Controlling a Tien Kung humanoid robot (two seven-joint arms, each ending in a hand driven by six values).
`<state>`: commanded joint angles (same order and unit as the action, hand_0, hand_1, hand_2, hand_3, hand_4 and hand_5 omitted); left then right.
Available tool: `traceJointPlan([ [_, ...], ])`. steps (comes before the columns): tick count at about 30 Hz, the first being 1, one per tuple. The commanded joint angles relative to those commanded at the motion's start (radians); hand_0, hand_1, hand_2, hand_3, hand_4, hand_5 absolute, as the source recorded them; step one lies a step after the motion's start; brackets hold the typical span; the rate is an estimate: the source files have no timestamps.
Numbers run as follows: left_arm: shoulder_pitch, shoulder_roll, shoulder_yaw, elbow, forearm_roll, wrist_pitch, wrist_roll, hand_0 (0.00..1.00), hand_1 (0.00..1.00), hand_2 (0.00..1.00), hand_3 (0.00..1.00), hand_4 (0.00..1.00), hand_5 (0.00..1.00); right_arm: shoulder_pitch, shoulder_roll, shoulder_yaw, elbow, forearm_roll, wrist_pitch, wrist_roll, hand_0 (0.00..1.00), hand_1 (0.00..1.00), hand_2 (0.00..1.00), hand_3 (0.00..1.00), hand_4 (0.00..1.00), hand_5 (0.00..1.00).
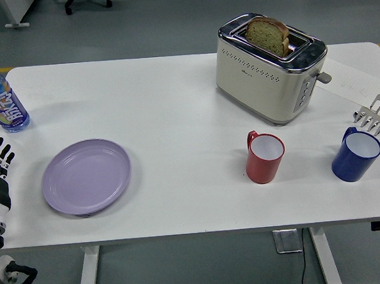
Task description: Push plate across desktop
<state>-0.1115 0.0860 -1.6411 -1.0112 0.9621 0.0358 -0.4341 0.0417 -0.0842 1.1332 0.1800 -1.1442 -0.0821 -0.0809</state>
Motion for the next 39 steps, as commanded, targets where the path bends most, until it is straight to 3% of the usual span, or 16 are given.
traceJointPlan([
  [24,0.005,-0.044,0.076,0.019,0.0,-0.013,-0.038,0.872,0.893,0.936,0.903,0.48,0.998,0.013,0.0,-0.006,0.0,0.001,0.001,0.002,0.606,0.545,0.632,0.626,0.131,0.363],
  [39,-0.028,-0.081,0.113,0.041,-0.013,-0.005,-0.054,0.868,0.892,0.932,0.901,0.474,0.998,0.015,0.002,-0.008,0.0,0.0,0.001,0.003,0.607,0.545,0.632,0.627,0.131,0.361],
])
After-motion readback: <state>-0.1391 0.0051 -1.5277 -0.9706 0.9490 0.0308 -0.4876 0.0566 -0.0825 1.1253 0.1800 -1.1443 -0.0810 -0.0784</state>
